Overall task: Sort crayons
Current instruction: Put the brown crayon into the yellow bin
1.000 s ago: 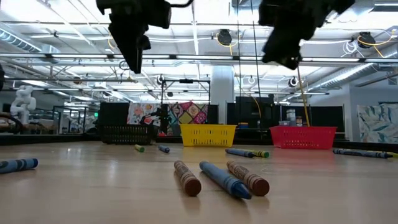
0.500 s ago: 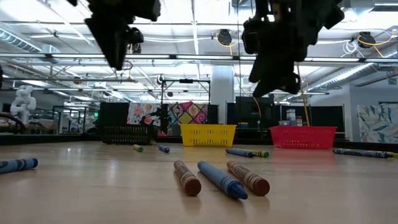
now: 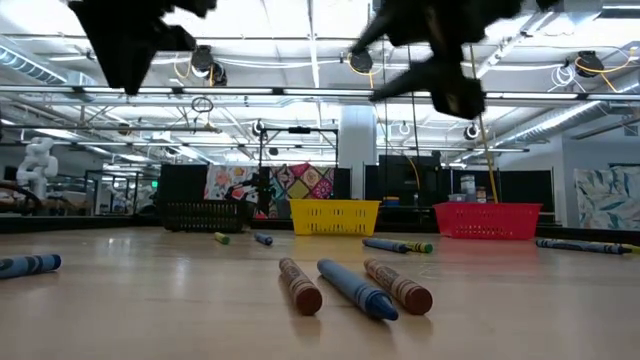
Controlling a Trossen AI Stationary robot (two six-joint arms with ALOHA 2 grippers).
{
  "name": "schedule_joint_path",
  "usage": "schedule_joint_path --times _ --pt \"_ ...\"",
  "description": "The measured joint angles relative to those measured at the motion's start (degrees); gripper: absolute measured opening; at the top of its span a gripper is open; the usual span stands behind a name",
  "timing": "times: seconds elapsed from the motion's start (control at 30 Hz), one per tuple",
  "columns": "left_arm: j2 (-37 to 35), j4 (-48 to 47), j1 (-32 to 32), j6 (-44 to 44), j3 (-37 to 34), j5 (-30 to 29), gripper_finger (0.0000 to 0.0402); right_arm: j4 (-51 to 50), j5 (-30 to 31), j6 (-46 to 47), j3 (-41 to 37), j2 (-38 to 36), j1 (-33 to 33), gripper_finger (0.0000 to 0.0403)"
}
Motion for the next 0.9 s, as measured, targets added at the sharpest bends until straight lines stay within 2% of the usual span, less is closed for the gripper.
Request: schedule_joint_path --times 0.13,0.3,0.4,0.67,0.9 --pt "-4.23 -0.54 -2.77 -2.70 0.00 0.01 0.0088 -5.31 -0.07 -1.27 9.60 7.15 1.30 0.0187" --pt "-9.85 -0.53 -5.12 -6.52 0.00 -0.02 0.0088 -25.55 0.05 -1.22 24.50 16.47 1.30 0.0187" --pt "-12.61 -0.40 -5.78 -7.41 0.00 -0.32 0.0088 -30.91 -0.12 1.93 29.69 20.76 1.34 0.0187" --pt "-16.24 -0.22 -7.21 -8.43 0.00 -5.82 0.0088 -33.87 -0.37 10.62 32.56 24.73 3.64 0.0187" --pt "-16.35 0.00 -7.24 -6.46 0.00 -6.16 0.0088 -35.44 1.19 19.31 32.62 25.20 7.38 0.0187"
